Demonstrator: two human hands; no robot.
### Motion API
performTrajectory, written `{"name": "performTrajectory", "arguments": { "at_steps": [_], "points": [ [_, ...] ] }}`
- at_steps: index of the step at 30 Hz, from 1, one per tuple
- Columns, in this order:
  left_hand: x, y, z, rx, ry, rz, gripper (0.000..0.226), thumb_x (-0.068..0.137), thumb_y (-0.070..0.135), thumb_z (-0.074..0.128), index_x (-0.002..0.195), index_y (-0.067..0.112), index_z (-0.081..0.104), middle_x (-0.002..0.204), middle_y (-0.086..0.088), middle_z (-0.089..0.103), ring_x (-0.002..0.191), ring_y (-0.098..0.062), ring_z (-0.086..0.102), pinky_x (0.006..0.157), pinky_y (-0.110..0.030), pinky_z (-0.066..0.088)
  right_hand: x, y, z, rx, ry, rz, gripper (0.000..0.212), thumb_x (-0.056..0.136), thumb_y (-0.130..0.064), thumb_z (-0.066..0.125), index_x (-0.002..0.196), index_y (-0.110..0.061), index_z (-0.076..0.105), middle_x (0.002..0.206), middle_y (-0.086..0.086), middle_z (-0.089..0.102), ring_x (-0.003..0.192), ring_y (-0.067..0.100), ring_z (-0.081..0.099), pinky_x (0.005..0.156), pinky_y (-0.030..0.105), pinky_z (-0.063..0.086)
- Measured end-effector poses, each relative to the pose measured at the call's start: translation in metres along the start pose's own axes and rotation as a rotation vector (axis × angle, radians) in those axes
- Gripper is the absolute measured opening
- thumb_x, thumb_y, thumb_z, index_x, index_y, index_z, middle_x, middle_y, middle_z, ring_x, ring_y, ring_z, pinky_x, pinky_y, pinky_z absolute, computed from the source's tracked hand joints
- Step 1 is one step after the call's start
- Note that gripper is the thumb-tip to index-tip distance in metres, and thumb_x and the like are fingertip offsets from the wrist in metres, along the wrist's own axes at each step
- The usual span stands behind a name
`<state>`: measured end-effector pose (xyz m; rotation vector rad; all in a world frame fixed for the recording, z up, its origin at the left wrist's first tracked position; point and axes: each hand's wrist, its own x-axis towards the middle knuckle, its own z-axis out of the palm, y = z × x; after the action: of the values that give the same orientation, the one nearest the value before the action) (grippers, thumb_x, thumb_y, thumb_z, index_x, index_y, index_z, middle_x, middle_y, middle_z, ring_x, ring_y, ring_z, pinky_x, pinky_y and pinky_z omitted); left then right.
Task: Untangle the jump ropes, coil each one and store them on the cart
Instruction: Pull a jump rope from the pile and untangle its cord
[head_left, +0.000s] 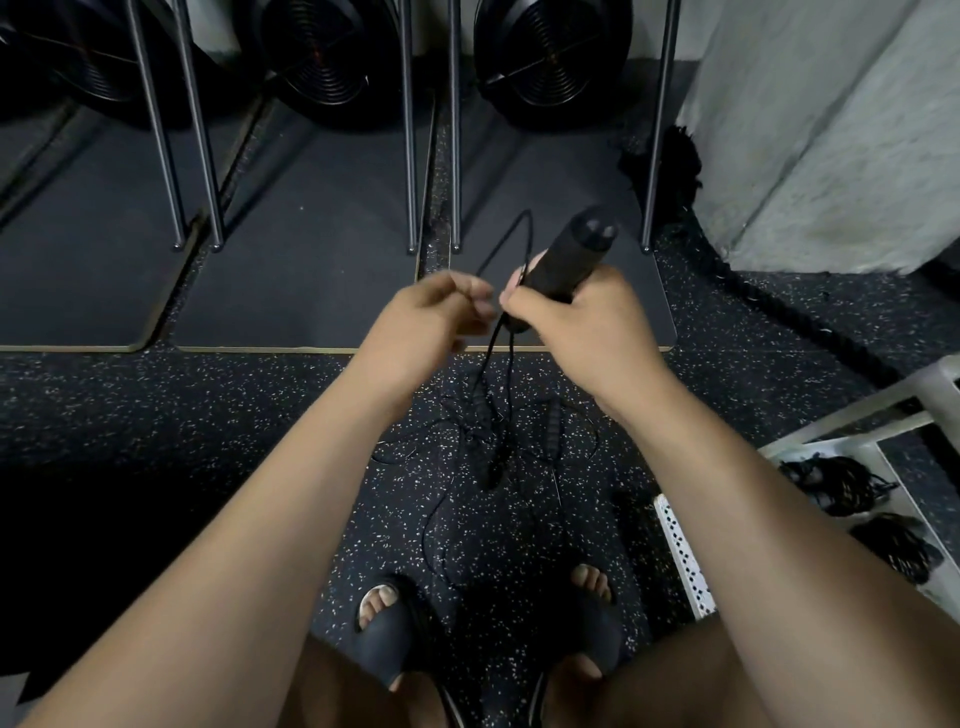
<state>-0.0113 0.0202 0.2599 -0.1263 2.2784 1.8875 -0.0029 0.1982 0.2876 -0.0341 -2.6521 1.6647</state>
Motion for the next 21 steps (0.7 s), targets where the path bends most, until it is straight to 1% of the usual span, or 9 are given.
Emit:
{"name": "performTrajectory", "arguments": {
  "at_steps": [2, 4, 6, 9, 11, 13, 15, 19, 21],
  "points": [
    [0.0, -0.012, 0.004, 0.159, -0.116, -0.018, 0.025, 0.102, 0.002, 0.056, 0.113, 0.016, 0.073, 0.108, -0.003, 0.08, 0.083, -0.008, 0.069, 0.073, -0.022, 0.05, 0.002, 0.0, -0.007, 0.103, 0.037, 0.006, 0.014, 0.086, -0.034, 0.079, 0.085, -0.02, 0.076, 0.055, -0.011, 0.06, 0.053, 0.011, 0.052, 0.058, 0.029, 0.038],
    [0.0, -0.026, 0.012, 0.264, -0.224, -0.033, 0.02, 0.101, 0.007, 0.064, 0.109, 0.021, 0.074, 0.106, 0.0, 0.08, 0.095, -0.021, 0.073, 0.089, -0.033, 0.056, 0.005, 0.0, -0.013, 0.232, 0.071, 0.004, 0.007, 0.084, -0.032, 0.079, 0.084, -0.026, 0.076, 0.054, -0.015, 0.056, 0.052, 0.007, 0.048, 0.06, 0.029, 0.035],
    [0.002, -0.04, 0.021, 0.331, -0.279, -0.033, 0.011, 0.1, 0.015, 0.069, 0.105, 0.023, 0.075, 0.102, 0.004, 0.08, 0.103, -0.023, 0.073, 0.097, -0.036, 0.056, 0.005, -0.004, -0.02, 0.314, 0.087, -0.019, 0.006, 0.086, -0.027, 0.078, 0.082, -0.028, 0.075, 0.054, -0.012, 0.051, 0.049, 0.009, 0.044, 0.058, 0.029, 0.033],
    [0.008, -0.056, 0.031, 0.527, -0.269, -0.021, 0.016, 0.1, 0.021, 0.064, 0.097, 0.034, 0.073, 0.095, 0.015, 0.077, 0.092, -0.01, 0.072, 0.081, -0.023, 0.056, 0.002, -0.012, -0.032, 0.444, 0.107, -0.024, 0.014, 0.093, -0.016, 0.076, 0.082, -0.025, 0.072, 0.054, -0.001, 0.039, 0.046, 0.016, 0.031, 0.051, 0.032, 0.022],
    [0.01, -0.063, 0.033, 0.649, -0.261, -0.031, 0.025, 0.102, 0.018, 0.056, 0.096, 0.039, 0.069, 0.094, 0.02, 0.072, 0.086, -0.002, 0.068, 0.067, -0.01, 0.046, 0.002, -0.015, -0.04, 0.514, 0.13, -0.009, 0.012, 0.095, -0.012, 0.074, 0.087, -0.02, 0.071, 0.055, 0.001, 0.035, 0.047, 0.017, 0.027, 0.051, 0.035, 0.019],
    [0.009, -0.068, 0.034, 0.659, -0.239, -0.067, 0.028, 0.105, 0.014, 0.052, 0.101, 0.034, 0.07, 0.09, 0.015, 0.071, 0.072, -0.002, 0.063, 0.051, -0.007, 0.038, 0.002, -0.015, -0.045, 0.542, 0.156, -0.001, 0.009, 0.097, -0.012, 0.072, 0.089, -0.016, 0.069, 0.052, 0.0, 0.033, 0.046, 0.017, 0.027, 0.049, 0.03, 0.022],
    [0.008, -0.069, 0.033, 0.653, -0.208, -0.086, 0.026, 0.108, 0.014, 0.05, 0.105, 0.028, 0.071, 0.083, 0.009, 0.07, 0.062, -0.007, 0.059, 0.045, -0.012, 0.038, 0.003, -0.014, -0.049, 0.558, 0.176, -0.009, 0.009, 0.098, -0.011, 0.071, 0.089, -0.014, 0.068, 0.049, -0.003, 0.033, 0.044, 0.015, 0.027, 0.048, 0.026, 0.025],
    [0.009, -0.069, 0.029, 0.667, -0.133, -0.045, 0.023, 0.11, 0.018, 0.054, 0.099, 0.028, 0.072, 0.086, 0.006, 0.073, 0.071, -0.016, 0.067, 0.06, -0.029, 0.057, 0.007, -0.01, -0.052, 0.57, 0.209, -0.015, 0.006, 0.098, -0.013, 0.072, 0.092, -0.013, 0.069, 0.051, -0.004, 0.04, 0.045, 0.014, 0.033, 0.047, 0.027, 0.029],
    [0.011, -0.066, 0.027, 0.643, -0.112, 0.005, 0.021, 0.109, 0.018, 0.057, 0.098, 0.027, 0.073, 0.092, 0.006, 0.077, 0.081, -0.013, 0.072, 0.071, -0.032, 0.06, 0.009, -0.007, -0.05, 0.556, 0.212, -0.007, 0.003, 0.098, -0.016, 0.075, 0.096, -0.015, 0.073, 0.056, -0.001, 0.05, 0.047, 0.013, 0.043, 0.048, 0.027, 0.036]
  ]
}}
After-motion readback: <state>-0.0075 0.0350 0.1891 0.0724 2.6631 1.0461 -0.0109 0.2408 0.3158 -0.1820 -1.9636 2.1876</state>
